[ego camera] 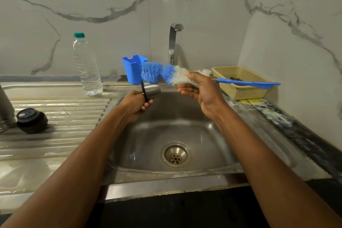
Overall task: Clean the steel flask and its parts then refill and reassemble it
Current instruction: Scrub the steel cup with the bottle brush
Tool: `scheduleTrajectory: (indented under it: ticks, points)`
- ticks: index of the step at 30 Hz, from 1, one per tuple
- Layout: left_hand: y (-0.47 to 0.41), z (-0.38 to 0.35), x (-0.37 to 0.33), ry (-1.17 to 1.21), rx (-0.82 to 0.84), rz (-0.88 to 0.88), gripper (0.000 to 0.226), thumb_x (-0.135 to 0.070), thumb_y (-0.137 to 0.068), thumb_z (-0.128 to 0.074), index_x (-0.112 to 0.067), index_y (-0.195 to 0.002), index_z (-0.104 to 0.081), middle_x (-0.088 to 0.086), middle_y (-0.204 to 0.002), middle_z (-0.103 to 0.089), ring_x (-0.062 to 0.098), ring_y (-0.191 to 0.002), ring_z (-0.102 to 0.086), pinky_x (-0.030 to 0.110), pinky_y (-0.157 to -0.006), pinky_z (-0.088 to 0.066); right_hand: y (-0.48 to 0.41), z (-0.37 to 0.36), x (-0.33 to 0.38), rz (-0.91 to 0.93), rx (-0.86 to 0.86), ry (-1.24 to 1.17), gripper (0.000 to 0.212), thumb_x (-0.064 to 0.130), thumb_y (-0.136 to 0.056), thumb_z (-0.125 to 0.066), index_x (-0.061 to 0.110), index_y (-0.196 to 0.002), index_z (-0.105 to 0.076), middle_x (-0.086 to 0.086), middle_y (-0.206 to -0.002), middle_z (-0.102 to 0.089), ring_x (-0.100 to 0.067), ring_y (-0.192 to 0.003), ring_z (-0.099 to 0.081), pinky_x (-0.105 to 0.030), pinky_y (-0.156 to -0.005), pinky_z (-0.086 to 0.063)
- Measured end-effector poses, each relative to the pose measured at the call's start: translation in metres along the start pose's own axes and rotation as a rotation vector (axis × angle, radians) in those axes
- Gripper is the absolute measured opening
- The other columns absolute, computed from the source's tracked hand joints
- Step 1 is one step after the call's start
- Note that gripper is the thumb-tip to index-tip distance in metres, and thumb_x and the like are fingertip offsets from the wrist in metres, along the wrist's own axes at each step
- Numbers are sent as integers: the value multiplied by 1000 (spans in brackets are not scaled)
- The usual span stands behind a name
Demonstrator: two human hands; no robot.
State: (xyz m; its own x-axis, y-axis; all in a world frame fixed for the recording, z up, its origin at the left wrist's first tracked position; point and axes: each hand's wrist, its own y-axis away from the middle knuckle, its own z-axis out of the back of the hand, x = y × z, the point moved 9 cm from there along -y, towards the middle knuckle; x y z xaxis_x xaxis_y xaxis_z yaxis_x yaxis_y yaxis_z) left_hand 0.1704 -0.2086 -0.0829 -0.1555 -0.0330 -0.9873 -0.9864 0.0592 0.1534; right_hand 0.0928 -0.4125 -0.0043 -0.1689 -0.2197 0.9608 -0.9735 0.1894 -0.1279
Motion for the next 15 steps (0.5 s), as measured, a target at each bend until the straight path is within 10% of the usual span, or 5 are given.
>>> scheduleTrajectory:
  ticks: [15]
  points:
    - [7, -3, -3, -67, 32, 7, 37, -1, -103, -30, -12, -107, -65, -2, -58, -50, 2, -37, -39, 12, -32, -31, -2, 7, 2, 5, -42, -23, 15, 15, -98, -63, 2, -96, -70, -17, -76, -75, -22, -64, -73, -24, -61, -60]
